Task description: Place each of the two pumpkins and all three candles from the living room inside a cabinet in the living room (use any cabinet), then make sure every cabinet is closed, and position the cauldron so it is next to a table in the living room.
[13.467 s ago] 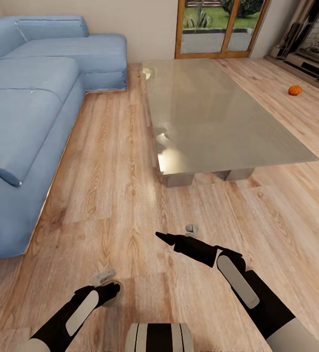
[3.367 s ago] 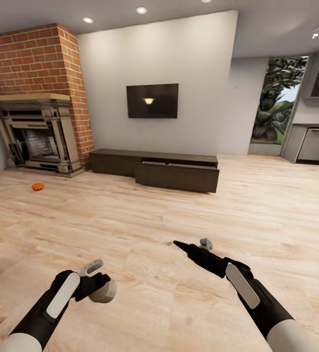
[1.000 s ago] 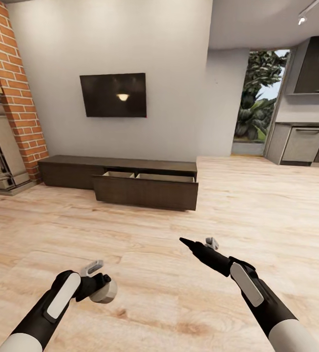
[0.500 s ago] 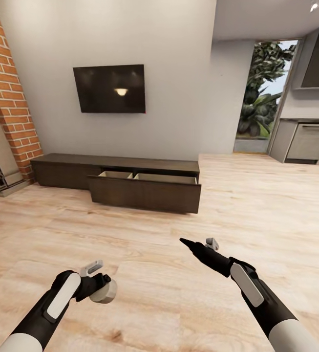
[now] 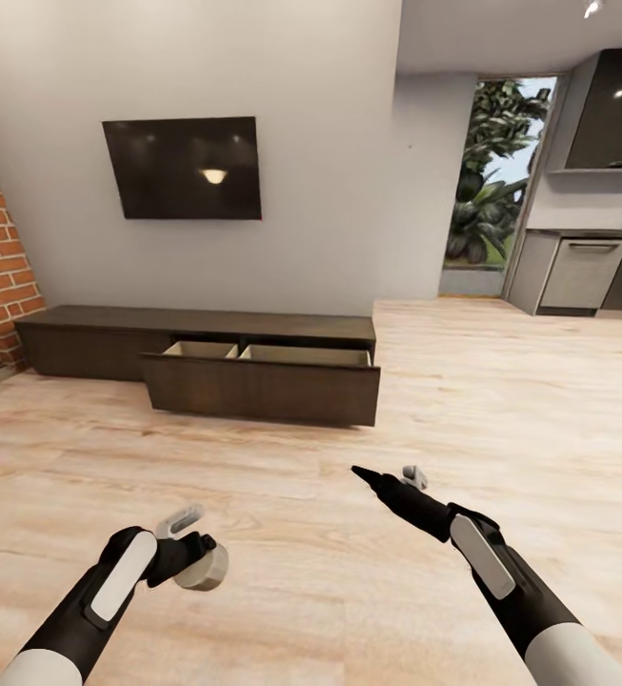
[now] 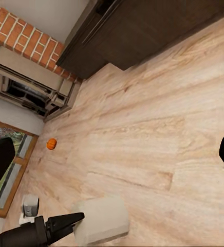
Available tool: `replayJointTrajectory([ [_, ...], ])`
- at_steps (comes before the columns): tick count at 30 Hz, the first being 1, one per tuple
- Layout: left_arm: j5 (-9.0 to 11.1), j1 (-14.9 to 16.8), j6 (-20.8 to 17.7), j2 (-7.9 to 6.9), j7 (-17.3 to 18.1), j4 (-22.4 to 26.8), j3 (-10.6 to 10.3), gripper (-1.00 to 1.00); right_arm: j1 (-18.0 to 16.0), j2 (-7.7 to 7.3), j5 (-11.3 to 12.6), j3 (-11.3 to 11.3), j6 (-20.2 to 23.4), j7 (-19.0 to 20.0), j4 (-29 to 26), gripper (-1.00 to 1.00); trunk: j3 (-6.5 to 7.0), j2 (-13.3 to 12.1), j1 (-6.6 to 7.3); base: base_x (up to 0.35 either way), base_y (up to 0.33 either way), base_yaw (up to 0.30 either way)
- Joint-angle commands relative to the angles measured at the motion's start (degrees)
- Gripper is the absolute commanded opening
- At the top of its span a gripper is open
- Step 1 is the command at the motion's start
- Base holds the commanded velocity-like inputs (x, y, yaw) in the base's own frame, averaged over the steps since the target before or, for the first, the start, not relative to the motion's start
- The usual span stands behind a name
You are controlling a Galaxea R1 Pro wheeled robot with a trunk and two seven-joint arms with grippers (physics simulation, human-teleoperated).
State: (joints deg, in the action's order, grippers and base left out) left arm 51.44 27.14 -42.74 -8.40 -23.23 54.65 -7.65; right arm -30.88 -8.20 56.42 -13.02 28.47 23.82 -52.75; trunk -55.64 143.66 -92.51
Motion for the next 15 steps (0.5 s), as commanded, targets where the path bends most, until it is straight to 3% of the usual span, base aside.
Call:
replayJointTrajectory([
  [1,0.7,0.0,0.0,-0.11,-0.6,0.1,-0.2,-1.0,-0.1,-0.06,0.4,-0.1,0.2,0.0,0.2,1.0,-0.06,0.0,-0.02,0.312,0.0,-0.282],
  [7,0.7,0.0,-0.1,-0.21,-0.5,0.4,-1.0,-1.0,-0.1,-0.29,0.4,2.4,0.2,0.1,1.6,1.0,-0.06,0.0,-0.02,0.312,0.0,-0.289],
  [11,0.7,0.0,-0.1,-0.35,-0.6,1.9,-3.0,-1.0,-0.1,-0.29,0.4,2.8,0.3,0.0,2.1,1.0,-0.06,0.0,-0.02,0.312,0.0,-0.292],
  [15,0.7,0.0,-0.1,-0.45,-0.7,2.3,-3.4,-1.0,-0.1,-0.24,0.4,2.9,0.3,-0.1,2.2,1.0,-0.06,0.0,-0.02,0.313,0.0,-0.292],
])
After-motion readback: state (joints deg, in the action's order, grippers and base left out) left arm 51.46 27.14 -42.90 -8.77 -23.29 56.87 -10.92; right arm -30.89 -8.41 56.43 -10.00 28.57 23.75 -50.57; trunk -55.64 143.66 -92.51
